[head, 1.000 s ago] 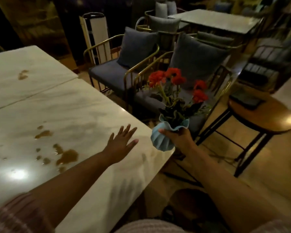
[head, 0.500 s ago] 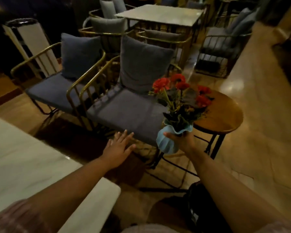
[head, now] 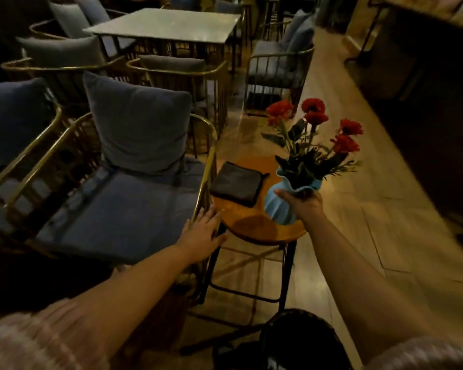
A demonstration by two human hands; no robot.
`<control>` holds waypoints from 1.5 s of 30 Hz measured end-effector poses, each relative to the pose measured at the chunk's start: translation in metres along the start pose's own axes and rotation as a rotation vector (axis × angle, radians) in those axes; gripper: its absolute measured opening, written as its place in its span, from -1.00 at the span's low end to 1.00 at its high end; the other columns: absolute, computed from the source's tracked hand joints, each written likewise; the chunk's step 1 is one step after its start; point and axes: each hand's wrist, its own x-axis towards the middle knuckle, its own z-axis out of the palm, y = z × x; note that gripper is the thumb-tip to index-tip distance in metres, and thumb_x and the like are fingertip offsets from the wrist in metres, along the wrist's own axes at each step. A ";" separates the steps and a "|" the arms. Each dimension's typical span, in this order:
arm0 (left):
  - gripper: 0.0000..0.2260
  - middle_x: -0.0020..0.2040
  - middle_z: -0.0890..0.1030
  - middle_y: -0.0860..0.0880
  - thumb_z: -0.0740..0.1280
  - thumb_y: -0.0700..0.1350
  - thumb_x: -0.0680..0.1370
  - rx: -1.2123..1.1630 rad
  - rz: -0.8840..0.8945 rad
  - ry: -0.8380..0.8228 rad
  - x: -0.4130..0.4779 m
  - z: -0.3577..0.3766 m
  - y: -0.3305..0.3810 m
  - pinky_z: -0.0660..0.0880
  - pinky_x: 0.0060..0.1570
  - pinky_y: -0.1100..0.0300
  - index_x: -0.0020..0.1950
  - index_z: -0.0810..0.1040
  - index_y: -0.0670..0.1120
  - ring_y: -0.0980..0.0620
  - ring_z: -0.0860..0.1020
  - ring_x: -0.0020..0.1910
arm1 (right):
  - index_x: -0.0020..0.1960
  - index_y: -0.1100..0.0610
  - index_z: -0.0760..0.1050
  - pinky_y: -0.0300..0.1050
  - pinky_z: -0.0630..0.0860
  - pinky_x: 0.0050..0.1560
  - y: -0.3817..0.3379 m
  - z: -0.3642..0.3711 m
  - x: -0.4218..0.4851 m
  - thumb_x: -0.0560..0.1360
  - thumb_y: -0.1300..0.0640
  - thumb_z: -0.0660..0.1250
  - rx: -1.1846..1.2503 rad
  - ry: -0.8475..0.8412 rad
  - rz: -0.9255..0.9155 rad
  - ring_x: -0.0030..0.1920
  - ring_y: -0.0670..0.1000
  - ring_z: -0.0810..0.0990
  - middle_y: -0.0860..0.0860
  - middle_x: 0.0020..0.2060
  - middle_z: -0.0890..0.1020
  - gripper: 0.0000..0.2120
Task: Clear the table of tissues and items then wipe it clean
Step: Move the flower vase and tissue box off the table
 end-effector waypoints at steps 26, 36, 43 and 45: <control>-0.50 0.50 -0.37 0.06 -0.07 0.21 0.61 0.162 -0.128 -0.219 0.188 0.012 -0.007 -0.30 0.40 -0.18 0.48 -0.26 0.26 -0.09 -0.35 0.48 | 0.14 0.39 0.48 -0.42 0.36 -0.07 0.011 0.027 0.233 0.32 0.21 0.54 0.160 0.084 0.050 0.15 0.01 0.54 0.19 0.13 0.60 -0.52; -0.19 0.38 -0.50 0.10 -0.56 0.51 0.07 0.144 -0.013 -0.206 0.160 0.032 -0.024 -0.39 0.33 -0.13 0.32 -0.43 0.35 -0.02 -0.49 0.36 | 0.24 0.34 0.44 -0.38 0.36 0.04 0.015 0.052 0.215 0.35 0.14 0.52 0.072 -0.022 -0.029 0.25 0.09 0.50 0.18 0.19 0.56 -0.44; -0.50 0.44 -0.46 0.09 -0.14 0.28 0.56 0.135 -0.052 -0.229 0.163 0.031 -0.024 -0.42 0.33 -0.13 0.38 -0.38 0.32 0.00 -0.50 0.36 | 0.10 0.27 0.51 -0.07 0.52 -0.01 0.028 0.058 0.220 0.22 -0.24 0.51 -0.037 0.005 -0.025 0.07 0.07 0.59 0.14 0.03 0.61 -0.30; -0.49 0.46 -0.44 0.08 -0.08 0.24 0.60 0.131 -0.064 -0.263 0.165 0.028 -0.023 -0.38 0.36 -0.17 0.42 -0.34 0.31 -0.03 -0.46 0.41 | 0.30 0.26 0.39 0.04 0.44 0.22 0.028 0.060 0.216 0.23 -0.36 0.43 -0.214 0.039 -0.012 0.26 0.14 0.44 0.17 0.24 0.46 -0.11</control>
